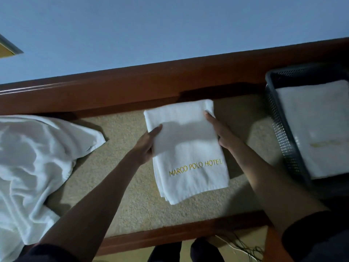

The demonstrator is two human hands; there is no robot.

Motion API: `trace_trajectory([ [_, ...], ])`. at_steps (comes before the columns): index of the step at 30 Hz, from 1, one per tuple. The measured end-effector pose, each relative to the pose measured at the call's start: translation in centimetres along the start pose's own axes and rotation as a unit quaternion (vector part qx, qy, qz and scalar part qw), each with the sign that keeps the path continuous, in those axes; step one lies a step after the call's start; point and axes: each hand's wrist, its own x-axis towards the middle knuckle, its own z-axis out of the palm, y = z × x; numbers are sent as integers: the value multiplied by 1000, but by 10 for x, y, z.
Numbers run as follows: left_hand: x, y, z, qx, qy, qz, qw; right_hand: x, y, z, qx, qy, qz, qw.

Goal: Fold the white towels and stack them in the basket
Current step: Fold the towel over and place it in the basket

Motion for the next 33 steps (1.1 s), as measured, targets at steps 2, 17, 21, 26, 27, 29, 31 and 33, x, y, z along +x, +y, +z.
trace_trajectory([
  [2,-7,11,12,12,-37,1,999,-22,-10,-10,25,0,-29,999],
  [17,-75,110,267,148,-220,108,958,-155,-140,-202,-95,295,-294,904],
  [21,-80,106,353,147,-240,116,952,-162,-174,-285,-100,350,-303,881],
  [26,-78,73,441,117,-245,82,959,-168,-194,-380,-130,358,-250,890],
  [27,-72,65,453,108,-242,69,962,-168,-196,-395,-144,358,-233,893],
  [29,-60,48,471,92,-228,50,968,-159,-198,-420,-166,350,-205,899],
  [31,-49,33,486,76,-202,40,976,-144,-197,-440,-177,338,-186,906],
  [33,-34,20,493,68,-173,27,982,-124,-192,-454,-186,324,-161,914],
])
